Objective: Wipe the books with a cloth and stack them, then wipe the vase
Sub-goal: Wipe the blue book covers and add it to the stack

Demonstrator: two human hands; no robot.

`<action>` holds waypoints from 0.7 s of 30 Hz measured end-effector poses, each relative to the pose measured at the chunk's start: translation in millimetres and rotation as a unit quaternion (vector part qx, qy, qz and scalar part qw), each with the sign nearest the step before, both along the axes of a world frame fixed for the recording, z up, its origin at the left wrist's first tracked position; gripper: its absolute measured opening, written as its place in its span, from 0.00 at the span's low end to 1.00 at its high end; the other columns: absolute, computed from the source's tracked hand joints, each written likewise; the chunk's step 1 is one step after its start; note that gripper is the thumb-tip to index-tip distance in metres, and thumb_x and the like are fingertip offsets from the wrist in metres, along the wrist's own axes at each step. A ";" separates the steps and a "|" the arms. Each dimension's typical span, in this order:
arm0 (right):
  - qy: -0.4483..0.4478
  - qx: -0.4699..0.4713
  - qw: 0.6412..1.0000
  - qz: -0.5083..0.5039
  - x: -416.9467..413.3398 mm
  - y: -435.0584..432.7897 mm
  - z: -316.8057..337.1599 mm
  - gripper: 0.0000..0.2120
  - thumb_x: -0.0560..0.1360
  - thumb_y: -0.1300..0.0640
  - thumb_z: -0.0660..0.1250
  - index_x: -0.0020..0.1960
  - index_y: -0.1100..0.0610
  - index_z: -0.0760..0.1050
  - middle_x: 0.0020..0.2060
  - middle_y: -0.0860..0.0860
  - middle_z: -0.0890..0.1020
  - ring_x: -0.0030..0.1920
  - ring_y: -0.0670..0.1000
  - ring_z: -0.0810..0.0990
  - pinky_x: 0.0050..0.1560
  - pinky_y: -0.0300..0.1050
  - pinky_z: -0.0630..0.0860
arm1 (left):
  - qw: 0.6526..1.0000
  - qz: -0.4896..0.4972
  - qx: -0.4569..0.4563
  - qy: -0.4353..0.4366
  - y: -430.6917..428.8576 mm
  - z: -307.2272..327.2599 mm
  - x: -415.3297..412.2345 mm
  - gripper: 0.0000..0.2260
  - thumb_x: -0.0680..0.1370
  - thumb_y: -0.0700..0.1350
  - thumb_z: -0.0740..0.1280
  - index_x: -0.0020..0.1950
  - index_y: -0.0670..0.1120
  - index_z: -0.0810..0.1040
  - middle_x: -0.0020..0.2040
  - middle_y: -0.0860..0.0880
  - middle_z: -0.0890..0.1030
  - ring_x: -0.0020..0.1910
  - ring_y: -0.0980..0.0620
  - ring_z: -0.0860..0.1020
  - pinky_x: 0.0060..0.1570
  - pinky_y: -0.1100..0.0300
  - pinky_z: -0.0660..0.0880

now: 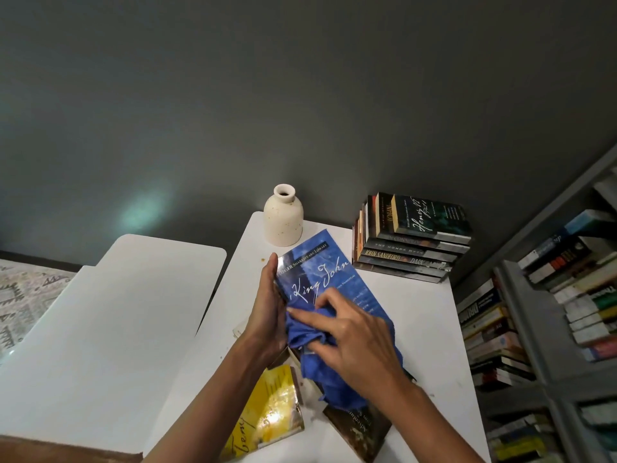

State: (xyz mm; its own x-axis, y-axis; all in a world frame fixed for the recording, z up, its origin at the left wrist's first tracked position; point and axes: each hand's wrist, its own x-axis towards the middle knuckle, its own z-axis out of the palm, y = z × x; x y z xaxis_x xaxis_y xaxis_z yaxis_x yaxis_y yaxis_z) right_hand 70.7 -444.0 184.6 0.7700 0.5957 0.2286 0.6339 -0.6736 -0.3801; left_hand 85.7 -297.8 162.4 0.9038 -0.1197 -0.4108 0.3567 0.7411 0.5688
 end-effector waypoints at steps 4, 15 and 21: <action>-0.003 0.054 0.994 -0.093 14.9 -14.5 -1.2 0.19 0.70 0.44 0.64 0.60 0.43 0.77 0.44 0.42 0.72 0.36 0.44 0.75 0.29 0.42 0.74 | 1.000 0.007 0.026 -0.003 -2.6 -0.2 0.1 0.29 0.79 0.64 0.53 0.62 0.44 0.79 0.59 0.39 0.82 0.55 0.41 0.82 0.53 0.46 0.80; -0.035 0.053 0.992 -0.112 12.5 -16.7 -7.7 0.20 0.70 0.48 0.70 0.62 0.45 0.77 0.46 0.43 0.71 0.36 0.44 0.75 0.27 0.35 0.70 | 0.999 0.007 0.032 -0.012 -6.3 7.5 0.0 0.28 0.80 0.62 0.53 0.63 0.43 0.78 0.59 0.40 0.82 0.54 0.42 0.82 0.49 0.49 0.81; -0.082 0.039 0.994 -0.058 8.7 0.3 4.9 0.20 0.71 0.49 0.65 0.63 0.48 0.77 0.46 0.48 0.74 0.40 0.45 0.76 0.31 0.33 0.68 | 0.999 0.020 0.029 -0.025 -5.5 14.9 0.2 0.29 0.80 0.62 0.53 0.68 0.41 0.75 0.62 0.38 0.79 0.60 0.40 0.79 0.58 0.47 0.77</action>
State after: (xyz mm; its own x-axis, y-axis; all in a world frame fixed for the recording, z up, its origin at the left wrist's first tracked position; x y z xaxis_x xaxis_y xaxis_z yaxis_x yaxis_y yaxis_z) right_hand 79.4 -443.7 189.5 0.7812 0.4811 0.3979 0.6115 -0.7181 -0.3323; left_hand 85.9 -303.3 177.3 0.9272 -0.0594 -0.3697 0.2966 0.7192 0.6283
